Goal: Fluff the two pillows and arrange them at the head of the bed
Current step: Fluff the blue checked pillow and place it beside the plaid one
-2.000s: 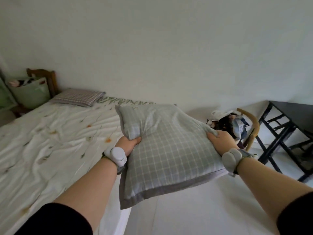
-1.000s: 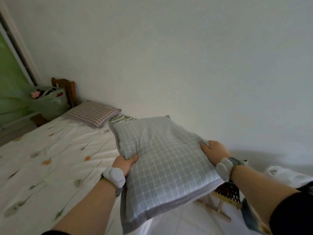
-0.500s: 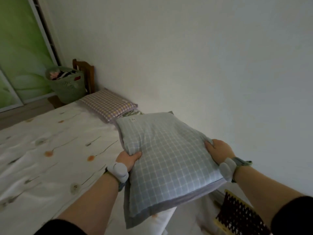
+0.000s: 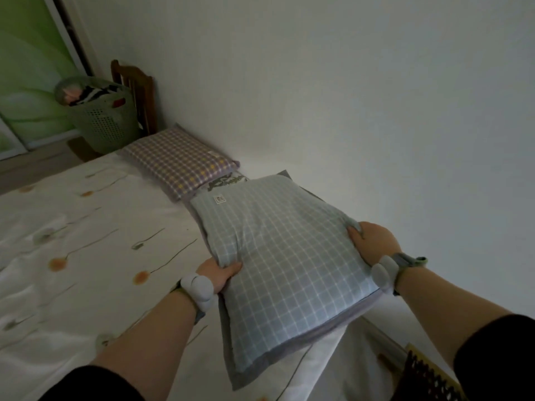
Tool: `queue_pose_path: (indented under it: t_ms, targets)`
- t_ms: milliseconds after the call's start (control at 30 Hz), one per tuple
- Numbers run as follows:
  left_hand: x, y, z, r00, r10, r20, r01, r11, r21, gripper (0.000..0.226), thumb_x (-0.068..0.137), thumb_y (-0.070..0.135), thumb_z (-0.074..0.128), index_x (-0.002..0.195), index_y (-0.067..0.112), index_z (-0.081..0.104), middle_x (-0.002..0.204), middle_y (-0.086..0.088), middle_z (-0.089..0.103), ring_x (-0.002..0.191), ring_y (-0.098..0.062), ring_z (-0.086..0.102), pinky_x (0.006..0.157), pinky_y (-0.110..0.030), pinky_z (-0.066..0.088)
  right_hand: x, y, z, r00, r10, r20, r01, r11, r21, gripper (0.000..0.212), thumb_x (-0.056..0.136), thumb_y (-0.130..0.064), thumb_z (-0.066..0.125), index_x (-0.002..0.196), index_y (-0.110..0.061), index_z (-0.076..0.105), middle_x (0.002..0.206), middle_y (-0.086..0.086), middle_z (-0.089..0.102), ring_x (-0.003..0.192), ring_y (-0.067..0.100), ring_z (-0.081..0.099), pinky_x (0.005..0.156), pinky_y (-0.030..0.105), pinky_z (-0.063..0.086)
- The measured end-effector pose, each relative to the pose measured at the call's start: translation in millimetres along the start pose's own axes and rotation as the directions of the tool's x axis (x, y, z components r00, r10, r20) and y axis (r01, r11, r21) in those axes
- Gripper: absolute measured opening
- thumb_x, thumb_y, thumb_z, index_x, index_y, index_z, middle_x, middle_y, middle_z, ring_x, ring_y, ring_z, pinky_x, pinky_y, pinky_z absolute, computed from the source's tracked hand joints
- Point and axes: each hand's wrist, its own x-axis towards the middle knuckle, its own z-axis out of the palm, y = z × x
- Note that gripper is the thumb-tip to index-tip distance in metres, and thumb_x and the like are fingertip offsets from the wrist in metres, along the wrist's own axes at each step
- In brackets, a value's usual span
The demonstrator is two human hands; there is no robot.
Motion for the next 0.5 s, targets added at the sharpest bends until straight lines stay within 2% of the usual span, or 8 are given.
queue_pose_path:
  t_ms: [133,267,367,500]
  targets:
    - [34.7,-3.9,13.6,1.000,-0.013,0.027,0.012,1.000,0.026,0.047,0.088,0.030,0.057,0.128,0.006,0.052,0.133,-0.017,0.057,0.117,-0.033,0.055,0.088,-0.027,0.043,50.5,6.9,24.1,0.999,-0.050,0.012,0.050,0.998,-0.038,0.047,0.095,-0.047,0.029,0.074,-0.013,0.055,0.081,0.015,0.066,0.067,0.027,0.053,0.063,0.033,0.042]
    - [74.5,-4.5,27.0,0.999,-0.032,0.032,0.030,0.999,0.038,0.042,0.088,0.027,0.057,0.124,0.006,0.056,0.125,-0.017,0.061,0.111,-0.033,0.059,0.085,-0.027,0.044,104.5,16.5,51.1,0.996,-0.090,0.016,0.091,0.994,-0.068,0.054,0.095,-0.049,0.025,0.086,-0.011,0.063,0.079,0.011,0.064,0.069,0.028,0.056,0.065,0.034,0.046]
    - [103.3,-1.8,35.5,0.998,-0.039,0.052,0.037,0.999,0.033,0.039,0.087,0.026,0.059,0.120,0.006,0.059,0.117,-0.018,0.065,0.104,-0.033,0.061,0.091,-0.038,0.050,139.7,22.0,67.7,0.994,-0.106,-0.012,0.105,0.992,-0.077,0.054,0.094,-0.050,0.025,0.076,-0.013,0.061,0.070,0.007,0.059,0.062,0.026,0.053,0.059,0.031,0.042]
    - [149.2,-0.5,49.6,0.998,-0.046,0.033,0.045,0.999,0.030,0.040,0.087,0.025,0.060,0.122,0.006,0.057,0.123,-0.018,0.063,0.110,-0.033,0.060,0.091,-0.035,0.049,189.3,31.6,90.1,0.987,-0.153,-0.043,0.148,0.984,-0.100,0.052,0.095,-0.048,0.025,0.063,-0.016,0.052,0.057,0.003,0.052,0.058,0.026,0.051,0.055,0.032,0.043]
